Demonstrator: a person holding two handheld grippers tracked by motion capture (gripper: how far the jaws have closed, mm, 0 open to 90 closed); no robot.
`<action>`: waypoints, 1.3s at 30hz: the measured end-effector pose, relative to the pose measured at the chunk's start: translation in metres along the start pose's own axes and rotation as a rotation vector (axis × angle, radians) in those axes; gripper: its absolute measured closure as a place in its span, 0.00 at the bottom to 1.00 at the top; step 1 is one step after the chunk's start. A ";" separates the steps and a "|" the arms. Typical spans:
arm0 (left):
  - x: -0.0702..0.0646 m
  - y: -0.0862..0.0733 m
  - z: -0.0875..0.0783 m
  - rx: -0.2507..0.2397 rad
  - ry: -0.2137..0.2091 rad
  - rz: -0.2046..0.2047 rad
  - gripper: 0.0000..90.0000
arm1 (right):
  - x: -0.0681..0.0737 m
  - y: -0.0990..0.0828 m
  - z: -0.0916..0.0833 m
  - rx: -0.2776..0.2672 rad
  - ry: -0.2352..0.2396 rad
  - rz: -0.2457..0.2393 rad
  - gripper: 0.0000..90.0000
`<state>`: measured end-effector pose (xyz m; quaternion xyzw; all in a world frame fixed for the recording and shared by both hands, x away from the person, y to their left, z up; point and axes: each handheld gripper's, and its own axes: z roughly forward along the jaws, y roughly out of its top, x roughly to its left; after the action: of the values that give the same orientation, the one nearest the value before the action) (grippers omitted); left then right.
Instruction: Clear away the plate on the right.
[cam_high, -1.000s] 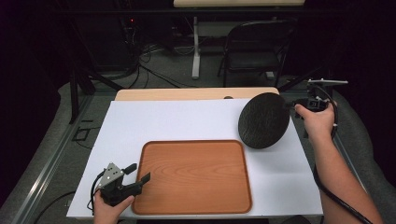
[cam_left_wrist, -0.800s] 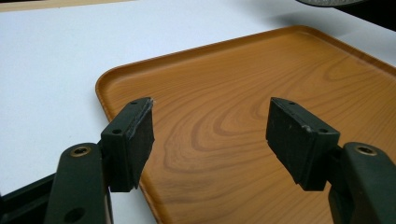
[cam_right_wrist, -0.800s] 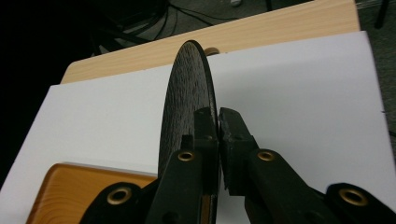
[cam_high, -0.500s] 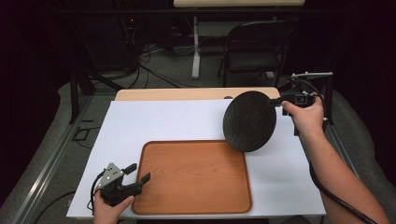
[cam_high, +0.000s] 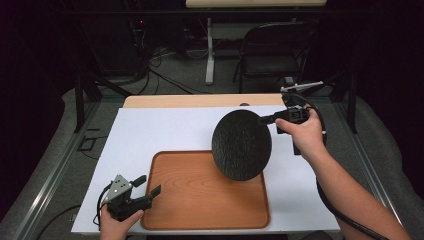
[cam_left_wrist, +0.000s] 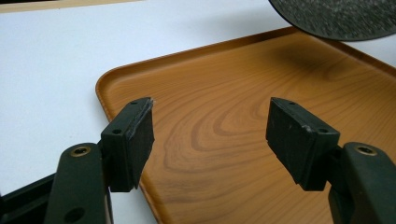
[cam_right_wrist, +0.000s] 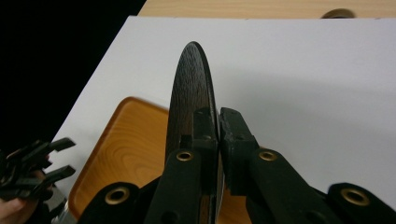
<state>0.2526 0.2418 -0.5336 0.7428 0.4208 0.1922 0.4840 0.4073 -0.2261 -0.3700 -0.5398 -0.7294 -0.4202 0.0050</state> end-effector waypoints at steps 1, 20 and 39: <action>0.000 0.000 0.000 0.000 0.000 0.000 0.36 | 0.004 -0.001 0.002 0.006 0.009 -0.010 0.95; 0.000 0.000 0.000 -0.002 -0.004 0.000 0.36 | 0.053 -0.016 0.030 0.065 0.125 -0.105 0.95; 0.001 0.000 -0.002 -0.001 -0.003 0.001 0.36 | 0.081 -0.038 0.074 0.143 0.195 -0.145 0.95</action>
<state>0.2518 0.2432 -0.5328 0.7431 0.4195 0.1917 0.4849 0.3769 -0.1199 -0.4033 -0.4405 -0.7907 -0.4169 0.0838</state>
